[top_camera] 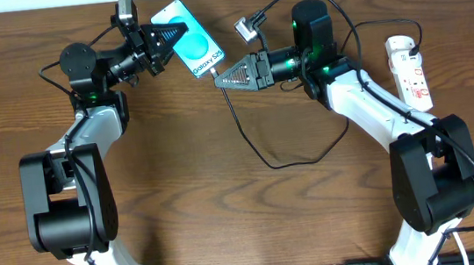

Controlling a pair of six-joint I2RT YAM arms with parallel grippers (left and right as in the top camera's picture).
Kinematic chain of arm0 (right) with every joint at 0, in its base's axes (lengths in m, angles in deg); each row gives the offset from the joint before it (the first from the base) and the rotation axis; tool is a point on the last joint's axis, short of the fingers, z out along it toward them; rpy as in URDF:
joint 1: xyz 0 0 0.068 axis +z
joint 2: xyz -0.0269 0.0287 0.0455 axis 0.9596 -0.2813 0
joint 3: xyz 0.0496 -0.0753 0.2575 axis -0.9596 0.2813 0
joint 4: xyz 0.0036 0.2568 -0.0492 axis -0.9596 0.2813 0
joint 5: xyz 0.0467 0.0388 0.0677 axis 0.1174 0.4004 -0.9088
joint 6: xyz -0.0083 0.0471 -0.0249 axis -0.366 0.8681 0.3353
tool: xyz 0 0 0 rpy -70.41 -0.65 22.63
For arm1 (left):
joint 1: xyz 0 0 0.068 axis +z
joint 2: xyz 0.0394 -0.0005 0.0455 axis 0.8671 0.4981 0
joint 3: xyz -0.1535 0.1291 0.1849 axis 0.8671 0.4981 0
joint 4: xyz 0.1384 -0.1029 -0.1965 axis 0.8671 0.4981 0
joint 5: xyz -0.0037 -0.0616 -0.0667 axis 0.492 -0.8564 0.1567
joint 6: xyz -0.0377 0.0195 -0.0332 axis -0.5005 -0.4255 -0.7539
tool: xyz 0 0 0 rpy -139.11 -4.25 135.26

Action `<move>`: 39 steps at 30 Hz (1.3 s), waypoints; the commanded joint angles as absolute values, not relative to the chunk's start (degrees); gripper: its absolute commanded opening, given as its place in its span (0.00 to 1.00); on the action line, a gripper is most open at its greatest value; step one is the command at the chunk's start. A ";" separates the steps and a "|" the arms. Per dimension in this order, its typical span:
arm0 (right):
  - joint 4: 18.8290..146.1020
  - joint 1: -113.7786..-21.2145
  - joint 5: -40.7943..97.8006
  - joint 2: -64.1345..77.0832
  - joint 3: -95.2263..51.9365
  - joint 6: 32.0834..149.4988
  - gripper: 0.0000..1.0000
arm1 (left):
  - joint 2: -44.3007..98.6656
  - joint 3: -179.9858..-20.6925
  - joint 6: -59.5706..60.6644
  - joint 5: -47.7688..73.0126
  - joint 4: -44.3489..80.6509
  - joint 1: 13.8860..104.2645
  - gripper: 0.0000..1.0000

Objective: Plug charger to phone and switch on socket

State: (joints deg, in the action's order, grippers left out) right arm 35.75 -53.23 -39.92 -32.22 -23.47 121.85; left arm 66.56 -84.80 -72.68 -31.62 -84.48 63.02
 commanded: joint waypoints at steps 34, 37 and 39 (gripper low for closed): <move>35.72 -53.32 -41.38 -32.49 -24.10 120.76 0.01 | 66.67 -85.41 -71.07 -34.15 -85.42 62.89 0.08; 35.72 -53.32 -41.36 -32.49 -24.10 120.76 0.01 | 66.67 -85.41 -71.07 -34.17 -85.42 62.89 0.07; 35.72 -53.32 -41.36 -32.49 -24.10 120.76 0.01 | 66.67 -85.41 -71.07 -34.17 -85.42 62.87 0.08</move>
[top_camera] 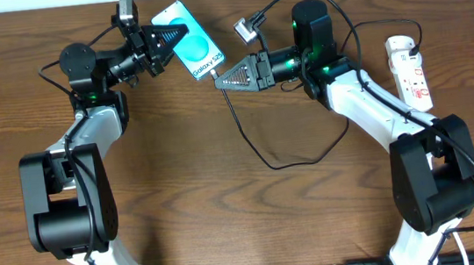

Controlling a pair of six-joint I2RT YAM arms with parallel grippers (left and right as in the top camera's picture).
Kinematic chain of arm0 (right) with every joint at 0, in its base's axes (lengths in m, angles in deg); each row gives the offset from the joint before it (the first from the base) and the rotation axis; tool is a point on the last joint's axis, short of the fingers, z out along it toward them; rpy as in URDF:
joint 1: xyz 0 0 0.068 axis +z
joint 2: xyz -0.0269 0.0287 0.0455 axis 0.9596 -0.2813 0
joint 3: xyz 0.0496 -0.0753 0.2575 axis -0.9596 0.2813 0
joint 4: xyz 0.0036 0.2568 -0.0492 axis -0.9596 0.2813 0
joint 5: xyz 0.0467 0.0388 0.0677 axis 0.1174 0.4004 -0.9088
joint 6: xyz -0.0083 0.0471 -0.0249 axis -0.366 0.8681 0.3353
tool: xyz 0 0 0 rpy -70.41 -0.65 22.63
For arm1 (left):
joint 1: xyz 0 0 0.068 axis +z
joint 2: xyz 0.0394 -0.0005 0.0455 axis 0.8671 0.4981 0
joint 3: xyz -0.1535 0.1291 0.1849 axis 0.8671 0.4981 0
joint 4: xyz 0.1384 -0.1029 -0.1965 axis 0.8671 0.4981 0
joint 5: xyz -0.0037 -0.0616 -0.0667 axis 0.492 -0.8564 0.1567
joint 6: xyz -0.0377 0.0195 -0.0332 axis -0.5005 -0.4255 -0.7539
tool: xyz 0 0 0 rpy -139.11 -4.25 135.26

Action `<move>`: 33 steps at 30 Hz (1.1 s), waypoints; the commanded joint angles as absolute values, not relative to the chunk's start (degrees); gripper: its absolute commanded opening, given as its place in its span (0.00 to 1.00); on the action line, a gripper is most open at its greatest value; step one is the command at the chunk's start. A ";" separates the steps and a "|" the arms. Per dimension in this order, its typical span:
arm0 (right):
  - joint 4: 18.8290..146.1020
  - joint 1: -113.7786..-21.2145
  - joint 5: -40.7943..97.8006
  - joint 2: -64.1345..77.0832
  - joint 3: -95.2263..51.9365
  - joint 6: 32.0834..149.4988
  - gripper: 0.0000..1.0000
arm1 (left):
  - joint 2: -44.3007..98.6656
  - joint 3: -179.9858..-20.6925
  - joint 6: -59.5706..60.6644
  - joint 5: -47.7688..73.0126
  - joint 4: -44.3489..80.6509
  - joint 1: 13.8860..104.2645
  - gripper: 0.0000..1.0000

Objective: Plug charger to phone and switch on socket

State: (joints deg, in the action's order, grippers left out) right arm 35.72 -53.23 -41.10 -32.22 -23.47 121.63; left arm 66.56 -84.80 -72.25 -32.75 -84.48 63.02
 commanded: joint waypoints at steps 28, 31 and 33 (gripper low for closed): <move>35.29 -53.32 -40.93 -32.49 -24.10 124.67 0.01 | 66.67 -85.41 -68.88 -36.91 -87.21 62.89 0.07; 35.27 -53.32 -40.44 -32.49 -24.10 124.69 0.01 | 66.67 -85.41 -68.90 -37.15 -87.28 62.87 0.07; 35.27 -53.32 -40.09 -32.49 -24.10 124.71 0.01 | 66.67 -85.41 -68.90 -37.41 -87.30 62.87 0.08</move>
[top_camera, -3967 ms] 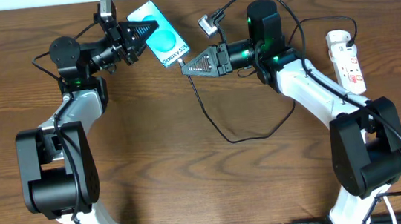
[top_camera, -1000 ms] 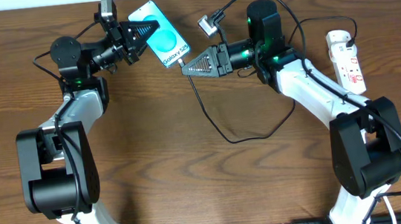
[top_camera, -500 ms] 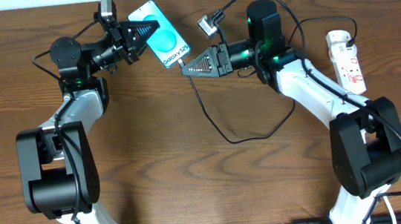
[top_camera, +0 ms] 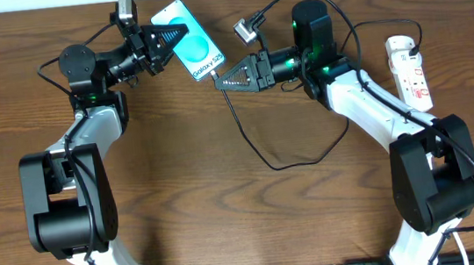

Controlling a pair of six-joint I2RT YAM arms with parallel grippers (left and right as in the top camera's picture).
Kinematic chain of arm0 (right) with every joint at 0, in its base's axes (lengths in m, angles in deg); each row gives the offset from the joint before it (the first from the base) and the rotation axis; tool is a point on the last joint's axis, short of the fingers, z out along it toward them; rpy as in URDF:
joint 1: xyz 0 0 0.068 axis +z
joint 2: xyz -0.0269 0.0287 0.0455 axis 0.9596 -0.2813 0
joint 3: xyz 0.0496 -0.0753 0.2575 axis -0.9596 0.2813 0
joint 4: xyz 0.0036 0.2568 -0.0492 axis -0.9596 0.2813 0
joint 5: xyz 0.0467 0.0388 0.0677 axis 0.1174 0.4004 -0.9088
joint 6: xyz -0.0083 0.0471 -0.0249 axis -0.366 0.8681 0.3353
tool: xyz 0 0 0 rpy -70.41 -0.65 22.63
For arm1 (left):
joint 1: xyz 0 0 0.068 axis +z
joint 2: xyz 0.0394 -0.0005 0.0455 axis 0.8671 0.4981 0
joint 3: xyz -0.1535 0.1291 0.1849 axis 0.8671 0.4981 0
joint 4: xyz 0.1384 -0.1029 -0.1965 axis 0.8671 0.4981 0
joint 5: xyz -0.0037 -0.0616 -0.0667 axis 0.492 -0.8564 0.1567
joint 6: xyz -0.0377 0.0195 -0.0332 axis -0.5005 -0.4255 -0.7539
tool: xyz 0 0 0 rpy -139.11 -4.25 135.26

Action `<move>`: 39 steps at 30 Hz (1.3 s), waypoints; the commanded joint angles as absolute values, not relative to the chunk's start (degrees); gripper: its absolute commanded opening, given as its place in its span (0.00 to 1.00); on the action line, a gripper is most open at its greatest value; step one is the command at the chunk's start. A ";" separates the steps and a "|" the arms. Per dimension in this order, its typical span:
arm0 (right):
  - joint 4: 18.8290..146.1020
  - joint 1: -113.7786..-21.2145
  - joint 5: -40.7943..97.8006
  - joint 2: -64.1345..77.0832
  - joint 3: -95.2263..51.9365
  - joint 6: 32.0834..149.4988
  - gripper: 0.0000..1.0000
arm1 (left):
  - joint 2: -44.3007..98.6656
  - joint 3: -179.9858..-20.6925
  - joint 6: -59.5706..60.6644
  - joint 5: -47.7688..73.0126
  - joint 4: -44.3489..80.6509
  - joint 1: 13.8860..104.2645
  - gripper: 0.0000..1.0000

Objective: Plug charger to phone and switch on socket

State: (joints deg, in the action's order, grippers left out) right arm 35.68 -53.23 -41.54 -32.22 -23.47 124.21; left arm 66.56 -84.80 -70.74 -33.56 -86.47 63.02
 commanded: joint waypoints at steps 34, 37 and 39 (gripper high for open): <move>30.98 -53.32 -38.81 -32.49 -24.10 130.81 0.01 | 66.67 -85.41 -67.79 -38.89 -87.30 62.21 0.07; 30.98 -53.32 -38.83 -32.49 -24.10 130.42 0.01 | 66.67 -85.41 -67.59 -39.62 -87.32 62.12 0.07; 30.98 -53.32 -38.83 -32.49 -24.10 130.42 0.01 | 66.67 -85.41 -67.18 -40.62 -87.30 62.12 0.07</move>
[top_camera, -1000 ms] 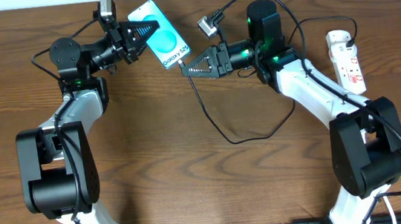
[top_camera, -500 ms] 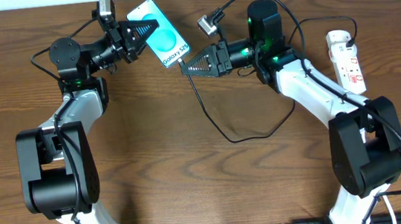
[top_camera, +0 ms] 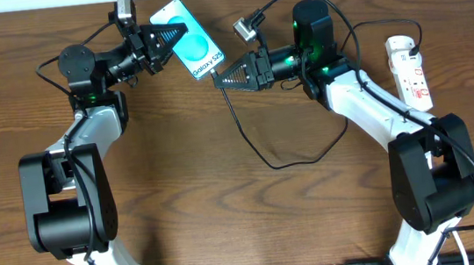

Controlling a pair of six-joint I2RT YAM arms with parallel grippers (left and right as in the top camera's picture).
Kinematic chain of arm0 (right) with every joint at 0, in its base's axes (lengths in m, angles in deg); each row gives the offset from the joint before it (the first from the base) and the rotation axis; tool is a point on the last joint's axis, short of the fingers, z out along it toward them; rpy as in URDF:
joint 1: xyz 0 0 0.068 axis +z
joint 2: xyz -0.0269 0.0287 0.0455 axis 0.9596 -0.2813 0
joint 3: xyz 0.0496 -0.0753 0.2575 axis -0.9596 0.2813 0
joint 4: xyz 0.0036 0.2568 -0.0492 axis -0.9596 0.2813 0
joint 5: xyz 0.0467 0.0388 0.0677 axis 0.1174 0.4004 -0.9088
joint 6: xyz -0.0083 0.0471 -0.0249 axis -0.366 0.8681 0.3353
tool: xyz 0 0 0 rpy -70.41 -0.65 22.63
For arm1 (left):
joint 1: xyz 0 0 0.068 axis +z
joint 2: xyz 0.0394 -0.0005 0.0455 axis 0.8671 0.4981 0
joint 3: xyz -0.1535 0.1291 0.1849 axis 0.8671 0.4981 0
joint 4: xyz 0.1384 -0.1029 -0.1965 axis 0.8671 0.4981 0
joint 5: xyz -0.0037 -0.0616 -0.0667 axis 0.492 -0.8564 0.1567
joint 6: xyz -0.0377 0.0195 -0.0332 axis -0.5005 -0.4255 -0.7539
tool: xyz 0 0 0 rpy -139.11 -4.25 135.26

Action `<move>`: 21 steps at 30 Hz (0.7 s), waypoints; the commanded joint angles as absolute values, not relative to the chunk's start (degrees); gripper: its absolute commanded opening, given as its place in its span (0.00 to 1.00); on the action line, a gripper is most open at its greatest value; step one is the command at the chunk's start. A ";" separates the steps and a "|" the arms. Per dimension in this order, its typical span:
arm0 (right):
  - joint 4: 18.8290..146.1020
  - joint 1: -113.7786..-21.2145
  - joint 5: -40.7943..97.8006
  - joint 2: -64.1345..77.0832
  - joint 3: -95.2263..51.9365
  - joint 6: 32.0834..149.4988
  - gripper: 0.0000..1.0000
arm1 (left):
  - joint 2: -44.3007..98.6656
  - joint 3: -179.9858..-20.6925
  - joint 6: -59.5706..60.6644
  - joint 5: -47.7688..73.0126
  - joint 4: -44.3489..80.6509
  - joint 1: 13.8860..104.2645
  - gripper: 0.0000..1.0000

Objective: Plug charger to phone and switch on socket

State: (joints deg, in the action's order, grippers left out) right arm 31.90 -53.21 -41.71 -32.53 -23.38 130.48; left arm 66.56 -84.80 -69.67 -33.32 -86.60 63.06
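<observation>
The phone (top_camera: pixel 191 38), white-edged with a blue screen reading Galaxy S25, lies tilted at the top middle of the table. My left gripper (top_camera: pixel 176 35) is at its left edge with its fingers around that side, seemingly shut on it. My right gripper (top_camera: pixel 218 75) is shut on the plug end of the black charger cable (top_camera: pixel 251 144), right at the phone's lower right end. Whether the plug is seated in the port is hidden by the fingers. The white socket strip (top_camera: pixel 410 70) lies at the right edge.
The black cable loops across the middle of the brown table (top_camera: pixel 228 213) and runs up behind the right arm to the socket strip. A small grey adapter (top_camera: pixel 246 29) sits beside the phone, above the right gripper.
My right gripper has shifted slightly up and left, closer against the phone's lower end. The phone and the left gripper look unchanged.
At the oldest moment my right gripper held the cable end a short way below and right of the phone, which the left gripper steadied. At each later moment it stood nearer the phone's lower end, and now it touches that end.
</observation>
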 commanded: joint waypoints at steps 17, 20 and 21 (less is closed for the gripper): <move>30.98 -53.32 -39.00 -32.49 -24.10 130.46 0.01 | 66.67 -85.41 -67.18 -42.70 -87.30 62.12 0.07; 30.98 -53.32 -39.02 -32.49 -24.10 130.48 0.01 | 66.67 -85.41 -67.20 -42.96 -87.30 62.12 0.08; 30.98 -53.32 -39.02 -32.49 -24.10 130.46 0.01 | 66.67 -85.41 -67.20 -42.98 -87.28 62.12 0.08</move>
State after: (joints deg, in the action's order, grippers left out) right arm 31.92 -53.21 -42.78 -32.55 -23.32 130.51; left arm 66.56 -84.82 -69.47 -35.59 -86.60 63.06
